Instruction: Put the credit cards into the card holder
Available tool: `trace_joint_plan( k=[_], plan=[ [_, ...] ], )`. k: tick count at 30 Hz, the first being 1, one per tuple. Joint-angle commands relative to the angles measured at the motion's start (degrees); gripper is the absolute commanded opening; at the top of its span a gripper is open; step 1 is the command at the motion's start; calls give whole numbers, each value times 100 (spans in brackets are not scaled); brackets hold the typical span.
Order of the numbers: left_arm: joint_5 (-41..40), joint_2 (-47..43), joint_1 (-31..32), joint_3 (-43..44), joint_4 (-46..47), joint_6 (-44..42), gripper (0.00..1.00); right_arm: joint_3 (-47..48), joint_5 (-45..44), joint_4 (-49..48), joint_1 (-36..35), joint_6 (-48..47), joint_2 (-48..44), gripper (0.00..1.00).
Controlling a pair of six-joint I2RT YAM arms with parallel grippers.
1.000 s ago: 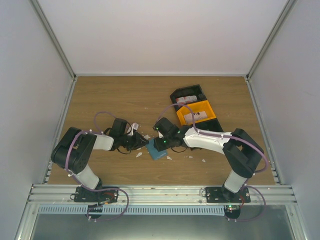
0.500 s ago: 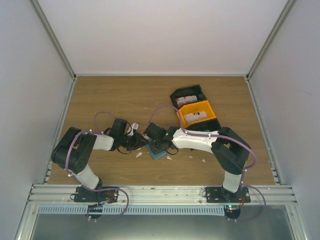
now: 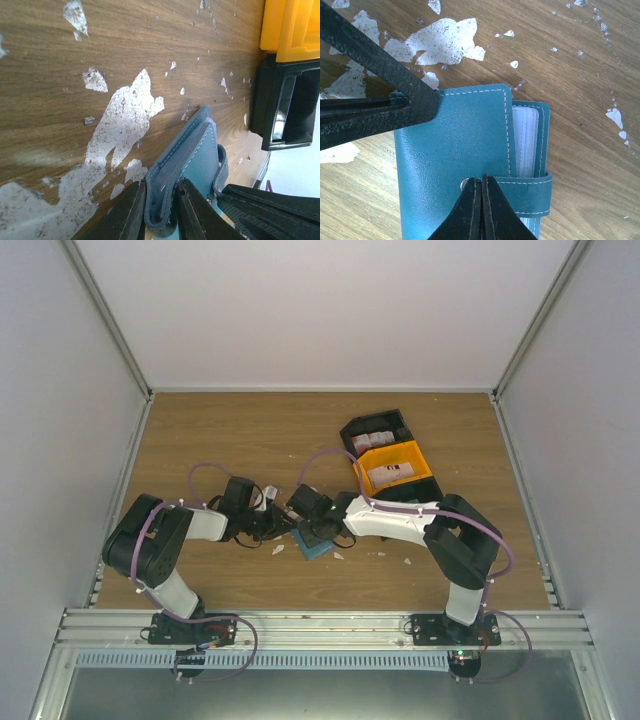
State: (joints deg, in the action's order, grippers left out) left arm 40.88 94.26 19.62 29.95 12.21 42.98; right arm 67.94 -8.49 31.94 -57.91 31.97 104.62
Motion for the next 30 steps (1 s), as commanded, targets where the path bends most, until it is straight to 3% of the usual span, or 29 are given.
trace_joint_plan(
  k=[1, 21, 30],
  plan=[
    [-277, 110, 21, -53, -175, -105, 22, 35, -42, 82, -36, 64, -64, 1],
    [-237, 98, 57, -42, -151, -144, 22, -86, -151, -348, -27, 160, -237, 0],
    [-256, 123, 66, -25, -151, -134, 21, -150, 411, -406, -36, -73, -64, 1]
  ],
)
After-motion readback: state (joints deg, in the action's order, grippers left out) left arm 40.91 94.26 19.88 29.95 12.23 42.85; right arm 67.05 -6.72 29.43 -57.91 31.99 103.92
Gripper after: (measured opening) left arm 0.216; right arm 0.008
